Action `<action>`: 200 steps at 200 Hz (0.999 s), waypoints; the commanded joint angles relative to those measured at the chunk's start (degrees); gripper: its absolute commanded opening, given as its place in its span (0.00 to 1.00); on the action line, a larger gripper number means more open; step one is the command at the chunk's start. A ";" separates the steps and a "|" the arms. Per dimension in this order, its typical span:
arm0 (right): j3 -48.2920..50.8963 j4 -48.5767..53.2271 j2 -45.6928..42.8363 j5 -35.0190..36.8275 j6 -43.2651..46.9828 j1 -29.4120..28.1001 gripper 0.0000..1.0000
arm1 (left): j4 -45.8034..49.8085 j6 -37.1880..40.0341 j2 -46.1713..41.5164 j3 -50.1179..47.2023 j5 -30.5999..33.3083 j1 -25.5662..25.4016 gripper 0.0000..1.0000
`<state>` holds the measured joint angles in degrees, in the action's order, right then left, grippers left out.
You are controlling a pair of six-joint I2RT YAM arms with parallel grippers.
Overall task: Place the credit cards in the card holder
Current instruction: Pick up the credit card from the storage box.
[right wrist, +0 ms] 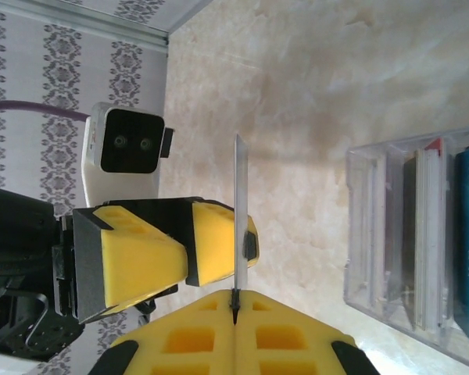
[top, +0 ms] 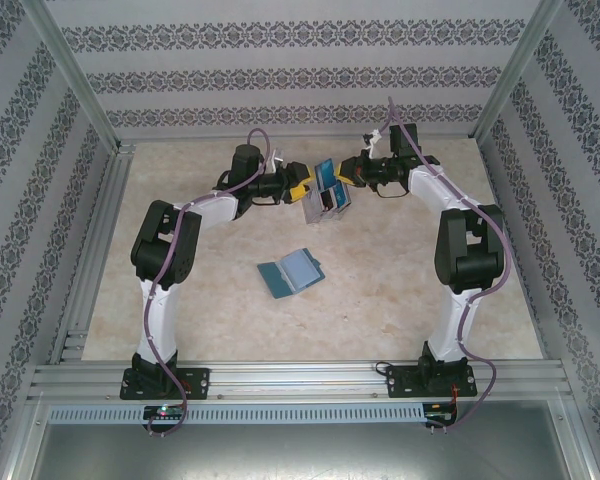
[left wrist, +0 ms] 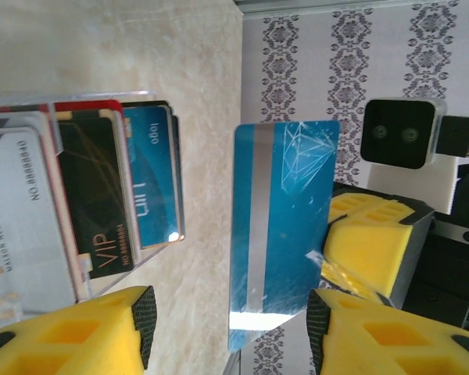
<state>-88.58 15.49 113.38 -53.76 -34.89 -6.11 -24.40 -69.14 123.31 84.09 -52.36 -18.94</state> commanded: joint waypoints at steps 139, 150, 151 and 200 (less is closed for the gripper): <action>-0.37 -4.09 1.18 -6.18 -3.48 -2.28 0.00 | -10.14 -6.09 2.37 3.19 -2.56 0.31 0.13; -0.12 -3.72 0.97 -5.99 -3.14 -2.24 0.00 | -10.14 -6.01 2.12 2.83 -2.57 0.33 0.04; -0.07 -3.71 0.92 -5.96 -3.15 -2.20 0.00 | -10.14 -6.01 2.07 2.78 -2.57 0.32 0.04; 4.44 -8.41 -1.76 -1.26 -6.27 -0.99 0.38 | -10.73 -5.40 0.35 0.75 -2.73 0.36 0.00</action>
<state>-86.59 11.27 114.04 -56.34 -38.70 -7.49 -32.86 -75.35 125.32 85.91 -54.43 -18.31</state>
